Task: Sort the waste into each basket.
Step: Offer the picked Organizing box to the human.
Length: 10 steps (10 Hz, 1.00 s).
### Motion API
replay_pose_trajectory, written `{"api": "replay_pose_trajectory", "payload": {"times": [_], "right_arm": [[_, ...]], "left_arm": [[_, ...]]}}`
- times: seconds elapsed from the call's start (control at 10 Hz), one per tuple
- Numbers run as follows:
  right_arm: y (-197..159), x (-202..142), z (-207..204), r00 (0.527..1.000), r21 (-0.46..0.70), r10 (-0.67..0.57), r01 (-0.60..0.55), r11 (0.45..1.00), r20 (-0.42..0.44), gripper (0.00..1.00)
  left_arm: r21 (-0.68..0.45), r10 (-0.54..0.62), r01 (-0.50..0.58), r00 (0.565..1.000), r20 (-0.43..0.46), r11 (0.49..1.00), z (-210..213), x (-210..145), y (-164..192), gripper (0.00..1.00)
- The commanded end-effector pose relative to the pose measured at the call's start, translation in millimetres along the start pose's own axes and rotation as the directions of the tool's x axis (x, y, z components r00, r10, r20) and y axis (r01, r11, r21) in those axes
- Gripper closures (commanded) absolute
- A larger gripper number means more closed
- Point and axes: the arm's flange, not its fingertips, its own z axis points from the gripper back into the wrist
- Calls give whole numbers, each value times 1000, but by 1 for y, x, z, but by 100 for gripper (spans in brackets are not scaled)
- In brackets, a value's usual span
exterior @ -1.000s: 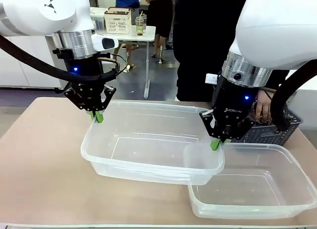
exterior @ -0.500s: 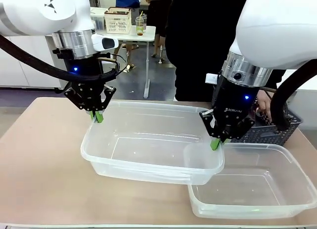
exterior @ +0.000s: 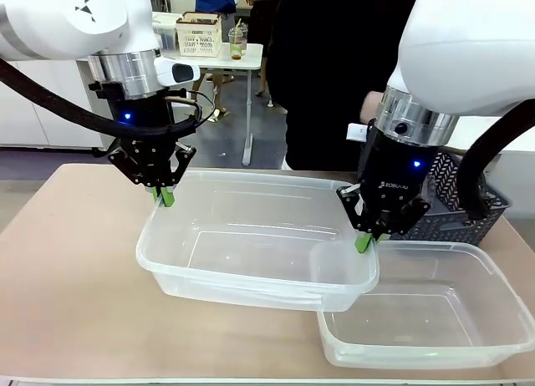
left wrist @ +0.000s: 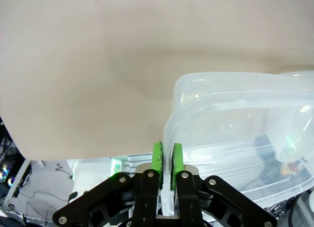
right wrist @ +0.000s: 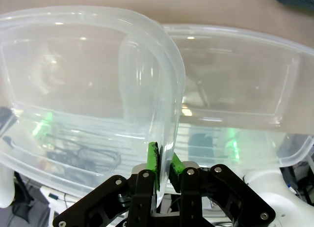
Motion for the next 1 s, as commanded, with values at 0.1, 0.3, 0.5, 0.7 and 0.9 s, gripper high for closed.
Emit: {"api": "replay_pose_trajectory", "payload": {"times": [0.1,0.3,0.5,0.7,0.9], "right_arm": [[-1,1,4,999,-6,33,-33,999,-1,92],[-1,1,4,999,-6,33,-33,999,-1,92],[-1,1,4,999,-6,33,-33,999,-1,92],[-1,1,4,999,-6,33,-33,999,-1,92],[-1,1,4,999,-6,33,-33,999,-1,92]], "left_arm": [[-3,0,0,1000,1,1000,3,0,-2,90],[-3,0,0,1000,1,1000,3,0,-2,90],[-3,0,0,1000,1,1000,3,0,-2,90],[-3,0,0,1000,1,1000,3,0,-2,90],[-3,0,0,1000,1,1000,3,0,-2,90]]}}
